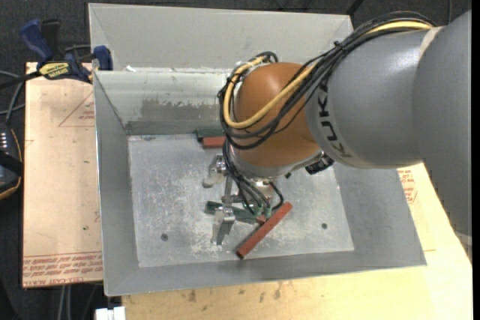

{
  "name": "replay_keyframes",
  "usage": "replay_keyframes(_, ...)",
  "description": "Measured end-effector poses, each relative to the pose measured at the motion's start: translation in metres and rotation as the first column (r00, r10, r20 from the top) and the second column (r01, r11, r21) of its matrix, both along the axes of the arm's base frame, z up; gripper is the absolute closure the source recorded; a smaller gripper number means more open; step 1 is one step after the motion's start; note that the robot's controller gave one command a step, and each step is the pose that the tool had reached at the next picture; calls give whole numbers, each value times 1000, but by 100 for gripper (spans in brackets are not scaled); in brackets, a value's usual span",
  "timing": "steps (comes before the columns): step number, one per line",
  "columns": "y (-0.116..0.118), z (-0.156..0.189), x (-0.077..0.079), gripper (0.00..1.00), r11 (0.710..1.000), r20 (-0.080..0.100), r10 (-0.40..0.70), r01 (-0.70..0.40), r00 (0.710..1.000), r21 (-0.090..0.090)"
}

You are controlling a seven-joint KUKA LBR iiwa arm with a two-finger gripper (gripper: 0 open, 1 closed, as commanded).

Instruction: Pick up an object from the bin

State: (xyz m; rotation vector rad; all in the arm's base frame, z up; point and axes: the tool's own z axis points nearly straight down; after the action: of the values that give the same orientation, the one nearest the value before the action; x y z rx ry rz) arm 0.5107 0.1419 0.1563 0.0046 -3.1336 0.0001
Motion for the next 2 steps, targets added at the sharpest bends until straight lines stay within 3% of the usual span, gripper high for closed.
replay_keyframes(1,-1,4,2,0,1000,8,-2,2,1000,1)
replay_keyframes(2,-18,-16,4,0,995,17,103,-103,995,4)
